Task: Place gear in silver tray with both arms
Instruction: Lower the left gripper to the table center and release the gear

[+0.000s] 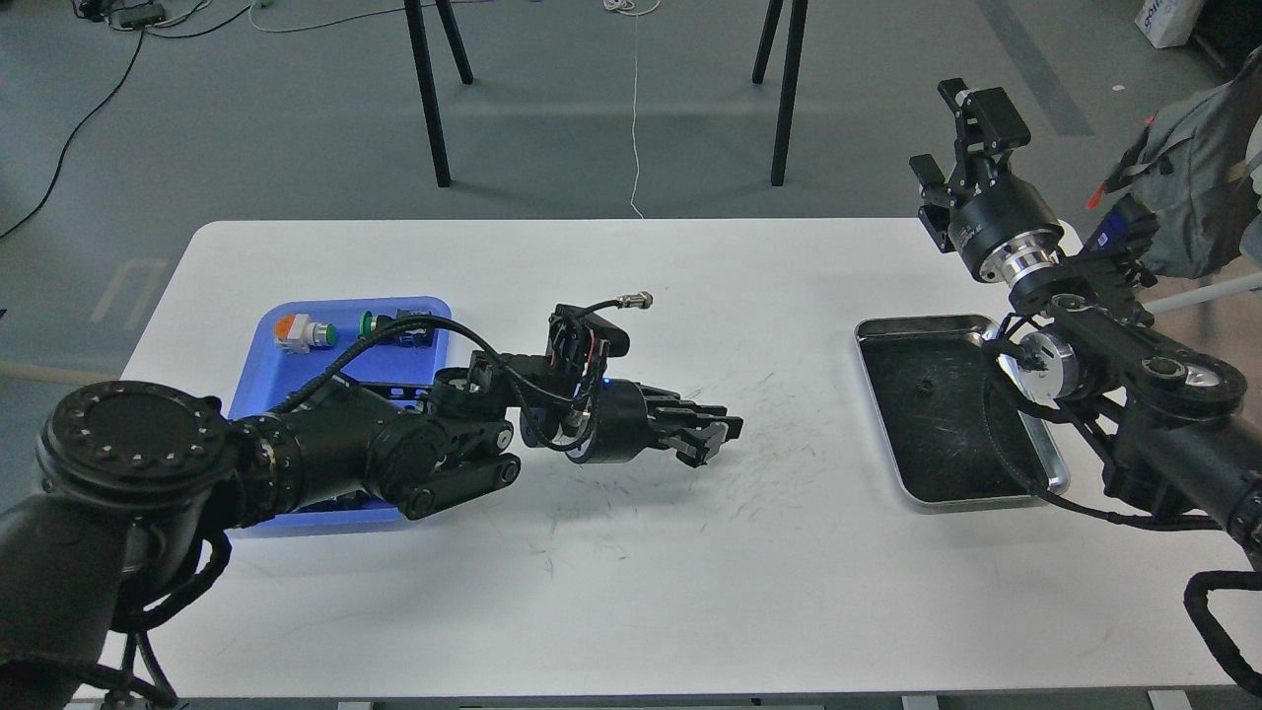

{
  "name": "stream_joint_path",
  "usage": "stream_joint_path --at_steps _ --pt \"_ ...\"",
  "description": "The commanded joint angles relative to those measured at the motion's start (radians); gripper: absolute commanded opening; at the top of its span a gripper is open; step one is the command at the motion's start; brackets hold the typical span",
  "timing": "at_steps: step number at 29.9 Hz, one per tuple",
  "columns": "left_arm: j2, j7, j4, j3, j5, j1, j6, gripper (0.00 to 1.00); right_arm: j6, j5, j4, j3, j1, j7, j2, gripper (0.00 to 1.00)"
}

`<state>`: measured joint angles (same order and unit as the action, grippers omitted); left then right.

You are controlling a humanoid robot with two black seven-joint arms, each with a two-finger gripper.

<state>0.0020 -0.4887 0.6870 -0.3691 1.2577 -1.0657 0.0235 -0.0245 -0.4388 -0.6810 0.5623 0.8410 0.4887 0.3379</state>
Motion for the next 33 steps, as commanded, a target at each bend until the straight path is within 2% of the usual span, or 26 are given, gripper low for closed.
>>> stream_joint_path --at_steps 1,8,33 --pt "-0.002 0.000 -0.004 -0.027 0.002 0.012 0.024 0.09 0.000 -0.001 0.000 -0.001 0.003 0.000 0.001 0.95" --pt "-0.002 0.000 -0.007 -0.045 0.003 0.033 0.064 0.09 0.000 -0.001 0.000 -0.018 0.004 0.000 0.001 0.95" --pt "-0.002 0.000 0.045 -0.040 0.106 0.046 0.122 0.10 0.000 -0.006 0.004 -0.024 0.012 0.000 0.003 0.95"
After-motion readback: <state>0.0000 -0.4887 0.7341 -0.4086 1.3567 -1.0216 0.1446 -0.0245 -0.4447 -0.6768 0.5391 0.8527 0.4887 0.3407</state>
